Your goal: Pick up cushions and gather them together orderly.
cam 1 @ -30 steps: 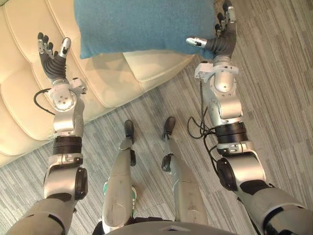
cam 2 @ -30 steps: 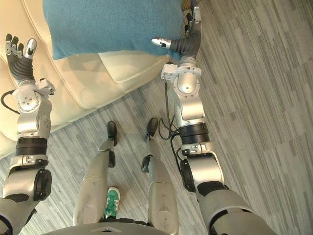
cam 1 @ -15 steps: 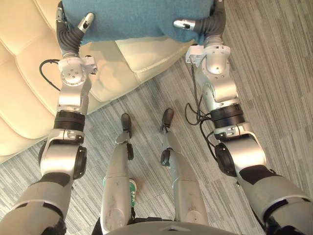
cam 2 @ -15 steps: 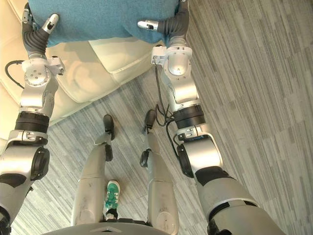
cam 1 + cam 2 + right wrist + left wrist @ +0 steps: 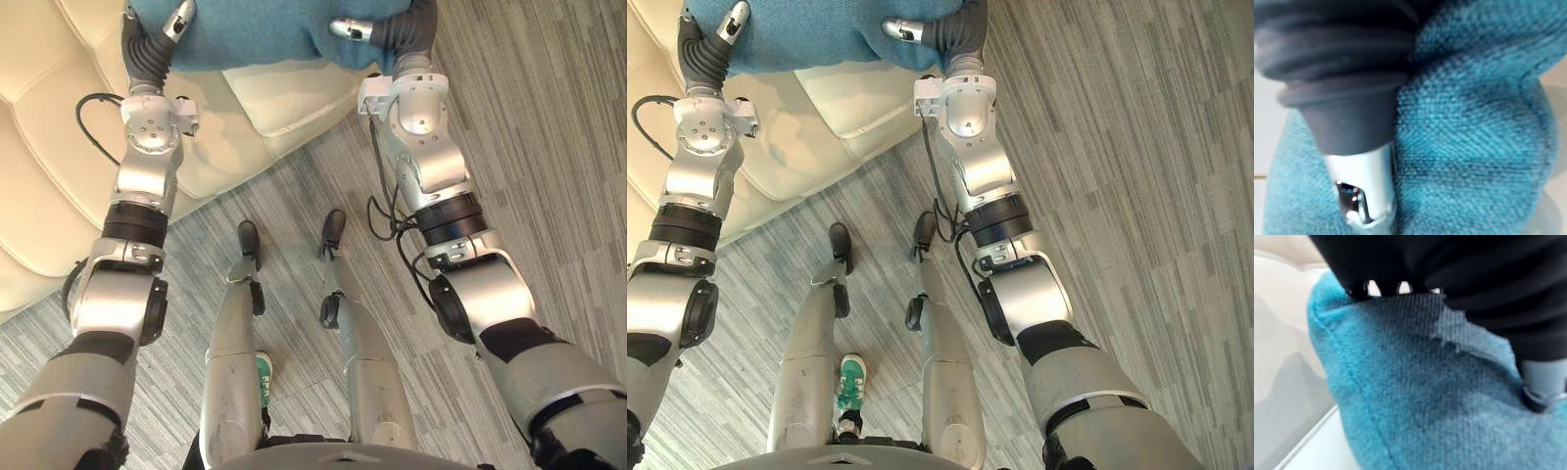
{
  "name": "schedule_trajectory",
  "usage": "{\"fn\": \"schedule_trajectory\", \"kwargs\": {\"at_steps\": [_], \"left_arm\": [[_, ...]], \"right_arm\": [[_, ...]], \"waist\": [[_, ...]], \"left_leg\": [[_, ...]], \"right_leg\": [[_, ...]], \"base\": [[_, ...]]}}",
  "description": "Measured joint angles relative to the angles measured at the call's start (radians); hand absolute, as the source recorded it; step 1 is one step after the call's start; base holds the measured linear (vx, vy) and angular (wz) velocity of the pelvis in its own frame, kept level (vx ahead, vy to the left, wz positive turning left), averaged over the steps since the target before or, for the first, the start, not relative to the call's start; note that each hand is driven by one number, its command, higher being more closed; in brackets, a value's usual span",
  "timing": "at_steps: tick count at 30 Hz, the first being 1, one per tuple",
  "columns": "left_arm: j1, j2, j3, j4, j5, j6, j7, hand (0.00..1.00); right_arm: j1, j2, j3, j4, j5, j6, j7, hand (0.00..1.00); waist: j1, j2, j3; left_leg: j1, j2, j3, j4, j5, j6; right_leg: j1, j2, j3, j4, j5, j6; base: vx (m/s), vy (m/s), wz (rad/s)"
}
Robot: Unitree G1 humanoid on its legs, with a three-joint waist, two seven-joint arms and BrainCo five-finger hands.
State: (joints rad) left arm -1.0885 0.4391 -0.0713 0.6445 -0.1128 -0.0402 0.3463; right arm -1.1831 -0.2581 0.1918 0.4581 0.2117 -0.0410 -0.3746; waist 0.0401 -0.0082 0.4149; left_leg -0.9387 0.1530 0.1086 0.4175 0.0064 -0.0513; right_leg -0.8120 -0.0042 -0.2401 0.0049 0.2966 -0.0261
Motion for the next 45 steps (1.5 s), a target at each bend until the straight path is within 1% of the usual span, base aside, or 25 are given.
{"fn": "schedule_trajectory", "kwargs": {"at_steps": [6, 8, 12, 14, 17, 23, 26, 27, 29, 31, 32, 34, 35, 37, 38, 40, 42, 43, 45], "left_arm": [[-0.039, 0.03, -0.019, -0.021, -0.004, -0.001, 0.003, 1.0], [-0.039, 0.03, -0.019, -0.054, -0.02, -0.001, 0.013, 1.0], [-0.038, 0.028, -0.019, -0.098, -0.041, -0.002, 0.022, 1.0], [-0.026, 0.022, -0.019, -0.123, -0.044, -0.002, 0.027, 1.0], [0.023, 0.005, -0.019, -0.199, -0.061, -0.002, 0.044, 1.0], [0.11, -0.041, -0.016, -0.323, -0.061, -0.004, 0.066, 1.0], [0.148, -0.1, -0.007, -0.355, -0.061, -0.004, 0.069, 1.0], [0.168, -0.122, -0.006, -0.381, -0.061, -0.004, 0.07, 1.0], [0.214, -0.152, -0.004, -0.435, -0.061, -0.005, 0.072, 1.0], [0.24, -0.176, 0.001, -0.44, -0.061, -0.006, 0.08, 1.0], [0.272, -0.199, 0.003, -0.454, -0.063, -0.006, 0.087, 1.0], [0.367, -0.231, 0.002, -0.544, -0.08, -0.007, 0.088, 1.0], [0.453, -0.263, 0.002, -0.621, -0.081, -0.009, 0.088, 1.0], [0.505, -0.28, -0.001, -0.657, -0.081, -0.011, 0.088, 1.0], [0.562, -0.301, -0.004, -0.691, -0.082, -0.015, 0.088, 1.0], [0.671, -0.334, -0.006, -0.767, -0.082, -0.021, 0.085, 1.0], [0.756, -0.353, -0.008, -0.833, -0.083, -0.031, 0.084, 1.0], [0.795, -0.366, -0.009, -0.855, -0.085, -0.038, 0.077, 1.0], [0.89, -0.384, -0.013, -0.882, -0.107, -0.063, 0.054, 1.0]], "right_arm": [[-0.017, -0.021, 0.004, -0.009, 0.037, -0.014, -0.002, 1.0], [-0.017, -0.021, 0.004, -0.01, 0.039, -0.022, -0.003, 1.0], [-0.013, -0.021, 0.003, -0.017, 0.039, -0.022, -0.006, 1.0], [0.008, -0.02, 0.002, -0.036, 0.039, -0.022, -0.006, 1.0], [0.085, -0.007, -0.004, -0.11, 0.039, -0.022, -0.007, 1.0], [0.195, 0.027, -0.041, -0.201, 0.039, -0.022, -0.009, 1.0], [0.242, 0.045, -0.062, -0.225, 0.039, -0.023, -0.01, 1.0], [0.276, 0.056, -0.082, -0.267, 0.039, -0.023, -0.01, 1.0], [0.329, 0.074, -0.088, -0.329, 0.039, -0.029, -0.01, 1.0], [0.361, 0.092, -0.09, -0.334, 0.048, -0.043, -0.01, 1.0], [0.4, 0.109, -0.09, -0.35, 0.066, -0.044, -0.009, 1.0], [0.495, 0.14, -0.087, -0.419, 0.086, -0.049, -0.008, 1.0], [0.583, 0.158, -0.073, -0.484, 0.108, -0.054, -0.005, 1.0], [0.632, 0.17, -0.066, -0.512, 0.117, -0.062, 0.0, 1.0], [0.684, 0.177, -0.049, -0.538, 0.129, -0.072, 0.006, 1.0], [0.775, 0.179, -0.027, -0.605, 0.138, -0.082, 0.04, 1.0], [0.834, 0.18, -0.006, -0.651, 0.138, -0.095, 0.068, 1.0], [0.869, 0.184, -0.002, -0.671, 0.137, -0.098, 0.082, 1.0], [0.942, 0.211, 0.006, -0.681, 0.135, -0.11, 0.118, 1.0]], "waist": [[-0.002, 0.0, 0.0], [-0.002, -0.002, 0.001], [-0.006, -0.005, 0.002], [-0.007, -0.007, 0.003], [-0.011, -0.011, 0.004], [-0.011, -0.012, 0.005], [-0.011, -0.012, 0.005], [-0.01, -0.012, 0.005], [-0.01, -0.012, 0.005], [-0.01, -0.012, 0.004], [-0.01, -0.012, 0.004], [-0.009, -0.012, 0.004], [-0.007, -0.012, 0.004], [-0.007, -0.012, 0.004], [-0.006, -0.012, 0.004], [-0.005, -0.013, -0.002], [-0.007, -0.015, -0.011], [-0.007, -0.014, -0.02], [-0.008, -0.018, -0.077]], "left_leg": [[0.002, -0.001, 0.0, -0.003, 0.0, 0.0], [0.007, -0.002, 0.001, -0.003, 0.0, 0.0], [0.026, -0.003, 0.003, -0.004, 0.001, 0.0], [0.042, -0.004, 0.005, -0.008, 0.0, 0.0], [0.078, -0.008, 0.005, -0.021, 0.0, 0.0], [0.136, -0.016, 0.006, -0.049, 0.002, -0.003], [0.178, -0.024, 0.005, -0.057, 0.004, -0.004], [0.193, -0.03, 0.004, -0.064, 0.004, -0.004], [0.218, -0.039, 0.004, -0.072, 0.005, -0.003], [0.244, -0.042, 0.002, -0.074, 0.005, -0.003], [0.274, -0.048, 0.0, -0.083, 0.005, -0.003], [0.323, -0.056, -0.002, -0.094, 0.001, -0.002], [0.365, -0.06, -0.004, -0.095, -0.005, 0.0], [0.392, -0.062, -0.005, -0.097, -0.01, 0.0], [0.427, -0.066, -0.007, -0.105, -0.012, -0.001], [0.473, -0.071, -0.007, -0.111, -0.03, -0.006], [0.503, -0.076, -0.005, -0.123, -0.032, -0.005], [0.52, -0.078, -0.002, -0.131, -0.033, -0.005], [0.553, -0.083, 0.002, -0.164, -0.032, -0.004]], "right_leg": [[0.0, -0.001, 0.0, 0.0, 0.009, -0.012], [0.004, -0.002, 0.0, 0.0, 0.009, -0.012], [0.019, -0.004, 0.003, 0.005, 0.009, -0.012], [0.032, -0.005, 0.006, 0.004, 0.009, -0.012], [0.059, -0.007, 0.008, 0.014, -0.005, -0.013], [0.1, -0.014, 0.007, 0.026, -0.021, -0.016], [0.118, -0.027, 0.005, 0.07, -0.05, -0.019], [0.119, -0.034, 0.005, 0.095, -0.067, -0.016], [0.127, -0.047, 0.003, 0.131, -0.089, -0.014], [0.147, -0.052, 0.002, 0.143, -0.099, -0.012], [0.169, -0.058, -0.001, 0.155, -0.112, -0.009], [0.205, -0.067, -0.004, 0.176, -0.135, -0.006], [0.239, -0.073, -0.008, 0.197, -0.156, -0.003], [0.262, -0.077, -0.011, 0.208, -0.167, -0.002], [0.291, -0.083, -0.013, 0.218, -0.18, 0.001], [0.33, -0.09, -0.016, 0.232, -0.204, 0.009], [0.356, -0.094, -0.016, 0.23, -0.212, 0.015], [0.37, -0.094, -0.015, 0.223, -0.212, 0.017], [0.397, -0.093, -0.014, 0.196, -0.21, 0.02]], "base": [[0.0, -0.005, 0.0], [0.0, 0.0, 0.0], [-0.01, -0.005, 0.0], [-0.01, -0.011, 0.02], [-0.02, -0.026, 0.05], [-0.01, -0.026, 0.04], [0.01, 0.003, 0.09], [0.02, 0.012, 0.11], [0.03, 0.011, 0.12], [0.03, 0.004, 0.1], [0.04, 0.001, 0.16], [0.05, -0.006, 0.17], [0.05, -0.009, 0.13], [0.04, -0.009, 0.11], [0.04, -0.015, 0.12], [0.02, -0.019, 0.1], [0.0, -0.006, 0.03], [0.0, 0.0, 0.0], [0.08, -0.002, -0.03]]}}
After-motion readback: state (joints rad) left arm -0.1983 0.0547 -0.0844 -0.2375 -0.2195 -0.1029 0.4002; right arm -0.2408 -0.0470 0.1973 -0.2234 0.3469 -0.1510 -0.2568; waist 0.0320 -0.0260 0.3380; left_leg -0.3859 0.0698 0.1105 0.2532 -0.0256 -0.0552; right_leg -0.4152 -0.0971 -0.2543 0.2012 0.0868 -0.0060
